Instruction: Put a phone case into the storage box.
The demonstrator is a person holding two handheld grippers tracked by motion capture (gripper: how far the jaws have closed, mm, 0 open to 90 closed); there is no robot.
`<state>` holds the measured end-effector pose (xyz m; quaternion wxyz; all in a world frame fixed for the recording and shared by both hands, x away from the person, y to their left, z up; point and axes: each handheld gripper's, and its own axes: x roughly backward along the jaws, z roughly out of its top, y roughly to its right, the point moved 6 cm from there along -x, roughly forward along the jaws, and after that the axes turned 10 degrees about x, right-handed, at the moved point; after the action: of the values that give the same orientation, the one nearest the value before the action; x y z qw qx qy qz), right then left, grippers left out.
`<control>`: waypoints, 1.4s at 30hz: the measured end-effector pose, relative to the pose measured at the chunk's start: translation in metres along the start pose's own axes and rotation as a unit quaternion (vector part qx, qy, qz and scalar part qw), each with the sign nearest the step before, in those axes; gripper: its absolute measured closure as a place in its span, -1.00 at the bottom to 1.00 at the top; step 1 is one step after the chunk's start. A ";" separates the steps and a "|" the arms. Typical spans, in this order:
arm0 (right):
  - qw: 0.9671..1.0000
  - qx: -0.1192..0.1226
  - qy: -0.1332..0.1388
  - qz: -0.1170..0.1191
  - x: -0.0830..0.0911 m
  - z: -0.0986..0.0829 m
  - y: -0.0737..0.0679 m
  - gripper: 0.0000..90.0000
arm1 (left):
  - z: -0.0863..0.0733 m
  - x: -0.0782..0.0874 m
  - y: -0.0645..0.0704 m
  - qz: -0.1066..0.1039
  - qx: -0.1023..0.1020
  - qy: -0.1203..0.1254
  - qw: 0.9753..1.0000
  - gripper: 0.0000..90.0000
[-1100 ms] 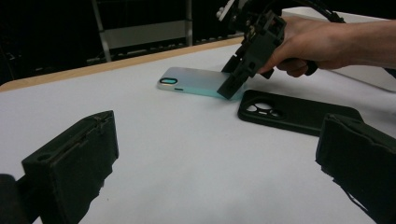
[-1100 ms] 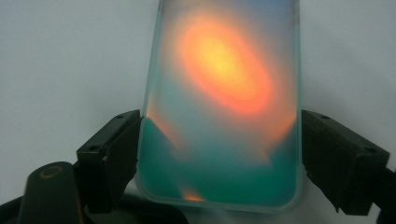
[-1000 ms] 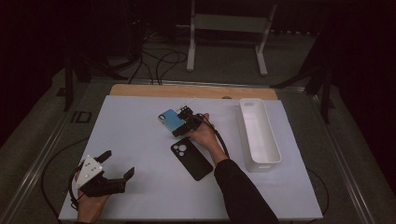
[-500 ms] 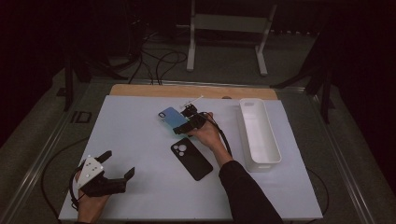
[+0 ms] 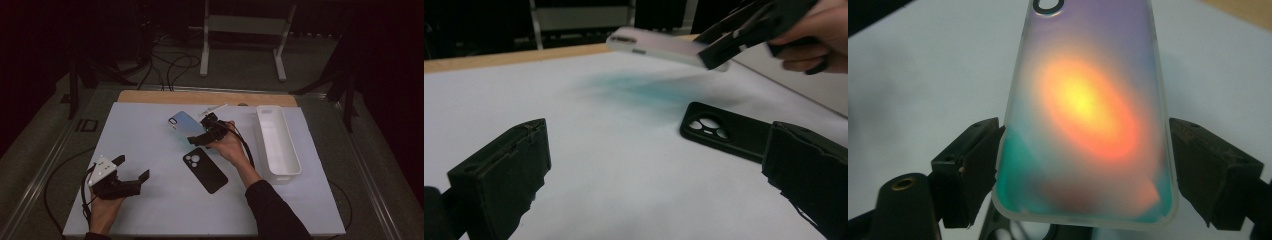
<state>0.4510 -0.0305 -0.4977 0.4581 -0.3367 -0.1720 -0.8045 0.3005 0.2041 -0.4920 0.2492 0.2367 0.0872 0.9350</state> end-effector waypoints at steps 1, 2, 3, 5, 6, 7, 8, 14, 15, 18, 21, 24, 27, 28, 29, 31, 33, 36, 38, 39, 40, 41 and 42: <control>1.000 0.004 0.002 0.000 0.004 0.001 -0.002 -0.63 | 0.002 -0.003 0.001 -0.001 0.005 -0.003 1.000 -1.00; 1.000 0.006 0.005 -0.001 0.006 0.001 -0.003 -0.63 | 0.005 -0.008 0.002 -0.007 0.011 -0.007 1.000 -1.00; 1.000 0.008 0.011 0.001 0.011 0.003 -0.006 -0.63 | 0.008 -0.011 0.003 -0.010 0.016 -0.009 1.000 -1.00; 1.000 0.011 0.021 0.006 0.017 0.005 -0.009 -0.63 | 0.016 -0.020 0.007 -0.018 0.026 -0.013 0.999 -1.00; 1.000 0.015 0.026 0.008 0.021 0.005 -0.011 -0.63 | 0.020 -0.024 0.009 -0.022 0.029 -0.015 0.999 -1.00; 0.999 0.018 0.030 0.010 0.024 0.006 -0.014 -0.63 | 0.024 -0.027 0.011 -0.025 0.029 -0.017 0.999 -1.00; 0.999 0.021 0.036 0.009 0.027 0.007 -0.016 -0.63 | 0.028 -0.031 0.013 -0.027 0.032 -0.017 0.999 -1.00; 0.997 0.038 0.062 0.019 0.040 0.007 -0.032 -0.63 | 0.048 -0.050 0.023 -0.039 0.041 -0.021 0.998 -0.96; 0.997 0.041 0.065 0.020 0.042 0.006 -0.034 -0.63 | 0.050 -0.053 0.024 -0.042 0.044 -0.022 0.998 -0.95; 0.995 0.047 0.080 0.025 0.047 0.006 -0.041 -0.63 | 0.054 -0.061 0.029 -0.051 0.051 -0.024 0.997 -0.91; 0.994 0.058 0.094 0.027 0.052 0.005 -0.049 -0.63 | 0.055 -0.068 0.032 -0.063 0.068 -0.024 0.995 -0.89; 0.992 0.066 0.103 0.028 0.054 0.002 -0.056 -0.63 | 0.055 -0.073 0.038 -0.083 0.083 -0.021 0.993 -0.80; 0.991 0.070 0.111 0.030 0.054 0.000 -0.062 -0.63 | 0.056 -0.076 0.045 -0.112 0.097 -0.024 0.989 -0.66; 0.991 0.071 0.113 0.029 0.053 0.000 -0.064 -0.63 | 0.055 -0.077 0.047 -0.118 0.099 -0.026 0.988 -0.63; 0.990 0.073 0.115 0.028 0.052 0.000 -0.066 -0.63 | 0.055 -0.079 0.049 -0.124 0.100 -0.030 0.987 -0.58; 0.989 0.077 0.120 0.024 0.050 0.000 -0.069 -0.63 | 0.054 -0.081 0.053 -0.136 0.105 -0.034 0.984 -0.48; 0.989 0.076 0.127 0.017 0.050 0.001 -0.071 -0.63 | 0.054 -0.083 0.056 -0.145 0.118 -0.037 0.982 -0.32; 0.988 0.082 0.129 0.005 0.049 0.001 -0.073 -0.63 | 0.054 -0.085 0.059 -0.146 0.128 -0.042 0.980 -0.03; 0.988 0.083 0.132 -0.012 0.047 0.001 -0.075 -0.63 | 0.054 -0.085 0.061 -0.144 0.123 -0.042 0.981 0.11; 0.987 0.085 0.133 -0.017 0.047 0.001 -0.075 -0.63 | 0.054 -0.085 0.062 -0.144 0.123 -0.044 0.981 0.17; 0.987 0.084 0.137 -0.022 0.047 0.002 -0.076 -0.63 | 0.054 -0.086 0.063 -0.145 0.123 -0.044 0.981 0.22; 0.986 0.084 0.140 -0.026 0.046 0.002 -0.076 -0.63 | 0.054 -0.086 0.063 -0.146 0.123 -0.044 0.981 0.26; 0.986 0.083 0.140 -0.031 0.045 0.002 -0.077 -0.63 | 0.054 -0.085 0.064 -0.147 0.122 -0.042 0.981 0.32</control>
<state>0.3702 -0.0175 -0.4621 0.4790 -0.1757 -0.1830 -0.8404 0.3648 0.1082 -0.4609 0.3568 0.2890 0.2235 0.8598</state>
